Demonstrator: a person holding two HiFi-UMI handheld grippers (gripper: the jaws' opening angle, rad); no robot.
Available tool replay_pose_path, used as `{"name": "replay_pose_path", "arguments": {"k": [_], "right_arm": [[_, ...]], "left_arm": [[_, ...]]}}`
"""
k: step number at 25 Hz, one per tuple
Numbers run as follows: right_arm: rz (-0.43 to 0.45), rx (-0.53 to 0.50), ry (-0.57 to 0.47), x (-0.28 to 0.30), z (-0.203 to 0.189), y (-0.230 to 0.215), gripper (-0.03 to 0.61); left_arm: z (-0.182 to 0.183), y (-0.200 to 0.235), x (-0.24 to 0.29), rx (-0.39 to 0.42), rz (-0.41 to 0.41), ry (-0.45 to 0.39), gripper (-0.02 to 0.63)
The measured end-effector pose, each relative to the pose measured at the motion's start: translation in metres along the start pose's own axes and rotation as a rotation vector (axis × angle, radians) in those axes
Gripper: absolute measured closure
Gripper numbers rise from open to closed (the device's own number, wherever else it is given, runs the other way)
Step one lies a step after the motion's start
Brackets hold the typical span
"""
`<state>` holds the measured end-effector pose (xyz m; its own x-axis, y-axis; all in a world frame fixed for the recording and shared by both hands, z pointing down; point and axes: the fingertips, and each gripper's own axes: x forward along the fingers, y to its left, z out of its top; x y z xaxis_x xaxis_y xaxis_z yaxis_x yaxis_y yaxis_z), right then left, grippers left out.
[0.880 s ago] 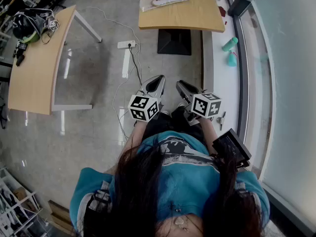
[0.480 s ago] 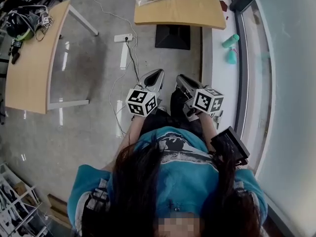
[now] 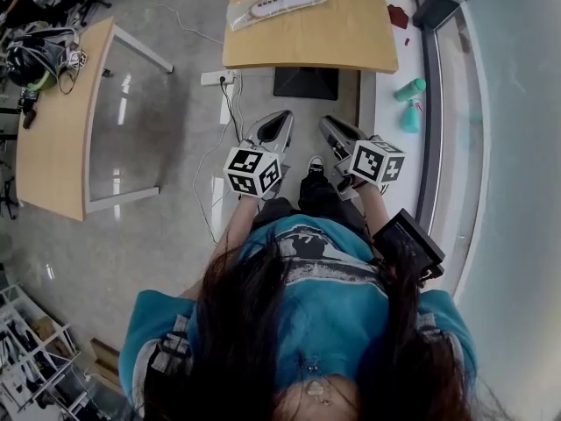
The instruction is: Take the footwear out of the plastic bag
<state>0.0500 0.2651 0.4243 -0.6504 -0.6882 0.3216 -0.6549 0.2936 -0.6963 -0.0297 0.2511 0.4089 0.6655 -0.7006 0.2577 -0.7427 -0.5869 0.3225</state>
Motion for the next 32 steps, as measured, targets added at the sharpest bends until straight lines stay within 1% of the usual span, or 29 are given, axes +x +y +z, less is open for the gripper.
{"name": "replay_pose_path", "arguments": {"k": [2,6,9,12,15,20,25,30,32], "right_arm": [[0.001,0.008,-0.009,0.004,0.02,-0.016,0.511],[0.016,0.003,-0.008,0.01,0.046,-0.037,0.511],[0.03,0.019,0.004,0.018,0.061,-0.058,0.511],[0.046,0.038,0.023,0.027,0.068,-0.07,0.511],[0.074,0.055,0.043,0.037,0.074,-0.077,0.511],[0.106,0.079,0.082,0.058,0.078,-0.077,0.511],[0.094,0.095,0.073,0.087,0.097,-0.091,0.511],[0.063,0.097,0.049,0.107,0.122,-0.102,0.511],[0.042,0.096,0.044,0.121,0.136,-0.11,0.511]], "left_arm": [[0.007,0.0,0.019,0.006,0.003,-0.005,0.611],[0.013,0.007,0.046,-0.009,0.027,-0.009,0.611],[0.015,0.01,0.07,-0.023,0.043,-0.008,0.611],[0.014,0.012,0.083,-0.015,0.053,0.015,0.611],[0.015,0.017,0.09,-0.007,0.085,0.031,0.611],[0.022,0.039,0.09,-0.034,0.143,0.041,0.611],[0.028,0.067,0.113,-0.046,0.133,0.055,0.611],[0.044,0.09,0.138,-0.044,0.103,0.051,0.611],[0.053,0.106,0.155,-0.045,0.088,0.051,0.611]]}}
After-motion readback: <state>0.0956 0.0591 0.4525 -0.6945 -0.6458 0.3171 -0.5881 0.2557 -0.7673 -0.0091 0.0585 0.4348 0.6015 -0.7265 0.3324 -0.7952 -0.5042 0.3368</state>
